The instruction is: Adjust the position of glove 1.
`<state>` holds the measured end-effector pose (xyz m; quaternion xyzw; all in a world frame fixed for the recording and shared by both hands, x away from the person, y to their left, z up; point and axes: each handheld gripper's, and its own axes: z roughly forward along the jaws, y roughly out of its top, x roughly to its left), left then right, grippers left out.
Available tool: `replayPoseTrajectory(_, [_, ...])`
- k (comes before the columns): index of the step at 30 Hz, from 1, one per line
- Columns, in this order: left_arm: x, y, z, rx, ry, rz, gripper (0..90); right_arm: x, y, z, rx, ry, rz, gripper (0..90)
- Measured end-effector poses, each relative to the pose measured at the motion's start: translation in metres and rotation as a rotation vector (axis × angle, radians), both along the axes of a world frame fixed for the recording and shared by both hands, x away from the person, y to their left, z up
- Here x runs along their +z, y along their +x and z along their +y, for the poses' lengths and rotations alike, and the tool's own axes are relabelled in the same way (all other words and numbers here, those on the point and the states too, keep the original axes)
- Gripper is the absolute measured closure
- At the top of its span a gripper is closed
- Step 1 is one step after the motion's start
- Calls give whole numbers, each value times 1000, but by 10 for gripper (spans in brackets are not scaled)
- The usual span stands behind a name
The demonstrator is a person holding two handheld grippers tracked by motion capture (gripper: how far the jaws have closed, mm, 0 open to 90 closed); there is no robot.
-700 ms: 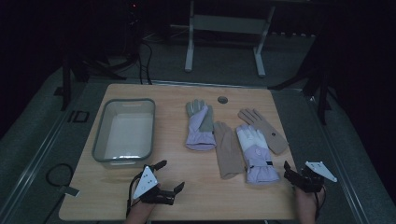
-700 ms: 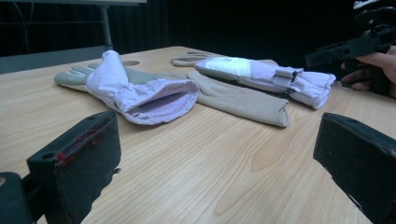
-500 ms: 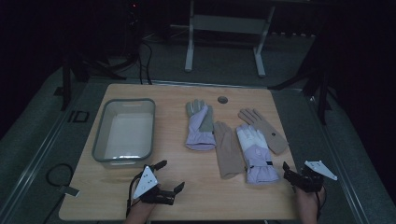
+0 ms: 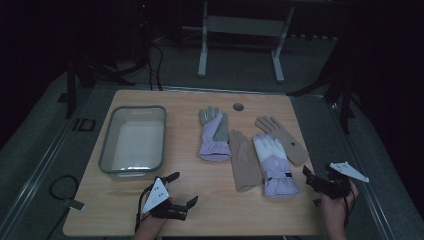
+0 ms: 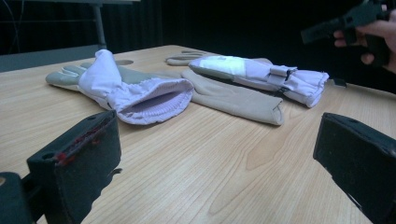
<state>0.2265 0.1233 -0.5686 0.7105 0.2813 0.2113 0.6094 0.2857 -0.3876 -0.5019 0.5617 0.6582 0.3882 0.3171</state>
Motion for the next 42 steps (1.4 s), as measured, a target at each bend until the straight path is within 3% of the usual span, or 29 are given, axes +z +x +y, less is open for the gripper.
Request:
replayPoseTrajectory(2, [0, 0, 0, -2, 2, 1, 9, 12, 9, 6, -10, -2, 6, 132])
replayPoseTrajectory(6, [0, 0, 0, -4, -5, 8, 8, 27, 18, 17, 58, 54, 42, 115])
replayPoseTrajectory(9, [0, 0, 0, -4, -2, 8, 8, 34, 26, 29, 76, 63, 39, 112])
replayPoseTrajectory(15, [0, 0, 0, -7, -1, 7, 8, 46, 41, 56, 118, 26, 37, 182])
replayPoseTrajectory(21, [0, 0, 0, -10, -5, 10, 8, 55, 59, 82, 178, 31, 48, 216])
replayPoseTrajectory(31, [0, 0, 1, -5, -10, 12, 8, 59, 83, 129, 269, 16, 88, 201])
replayPoseTrajectory(42, [0, 0, 1, -13, -10, 18, 8, 56, 102, 179, 360, 6, 93, 282])
